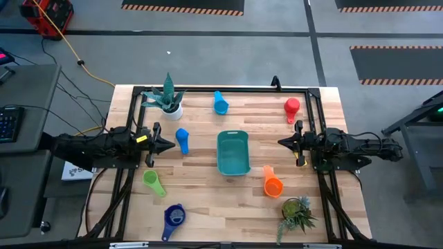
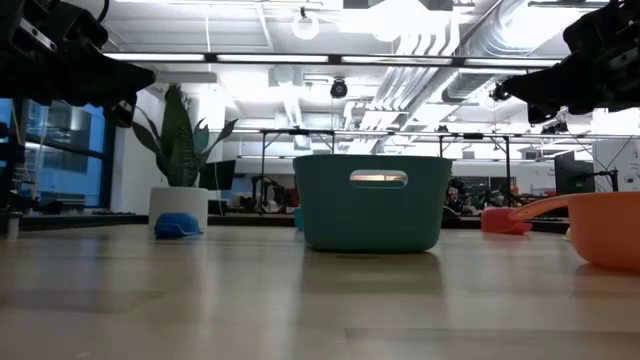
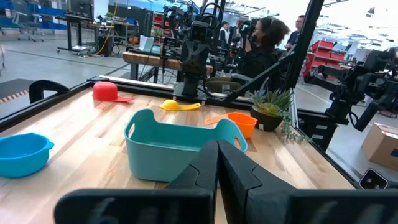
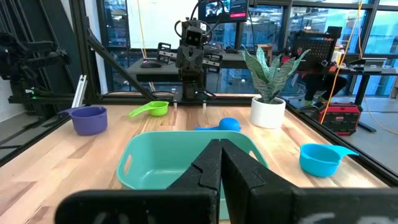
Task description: Nest measuring cups in basket
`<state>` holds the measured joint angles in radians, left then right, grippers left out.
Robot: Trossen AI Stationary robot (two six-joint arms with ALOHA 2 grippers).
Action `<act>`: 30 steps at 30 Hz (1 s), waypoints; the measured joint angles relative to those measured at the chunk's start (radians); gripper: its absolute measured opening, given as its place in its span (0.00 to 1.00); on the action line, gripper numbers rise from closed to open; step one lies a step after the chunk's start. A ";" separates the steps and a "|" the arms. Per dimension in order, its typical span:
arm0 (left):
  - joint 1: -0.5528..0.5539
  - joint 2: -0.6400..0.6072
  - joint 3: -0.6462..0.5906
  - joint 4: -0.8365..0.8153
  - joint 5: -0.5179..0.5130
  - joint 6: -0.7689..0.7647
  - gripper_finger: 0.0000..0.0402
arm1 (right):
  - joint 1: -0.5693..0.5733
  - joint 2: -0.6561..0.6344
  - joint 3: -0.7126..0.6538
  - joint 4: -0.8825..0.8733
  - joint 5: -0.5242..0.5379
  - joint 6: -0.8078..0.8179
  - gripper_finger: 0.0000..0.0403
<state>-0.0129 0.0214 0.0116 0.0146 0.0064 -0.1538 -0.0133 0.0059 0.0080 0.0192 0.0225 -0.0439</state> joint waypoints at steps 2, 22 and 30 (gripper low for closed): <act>0.000 0.000 0.000 0.021 -0.017 0.000 0.00 | 0.000 0.000 0.000 0.000 0.000 0.001 0.00; 0.058 0.476 0.380 0.026 -0.259 -0.211 0.31 | 0.000 0.000 0.000 0.000 0.000 0.000 0.00; 0.196 0.868 0.663 -0.060 0.036 -0.150 0.51 | 0.000 0.000 0.000 0.000 0.000 -0.001 0.00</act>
<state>0.1832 0.8895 0.6748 -0.0451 0.0427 -0.3042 -0.0135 0.0059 0.0079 0.0193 0.0227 -0.0444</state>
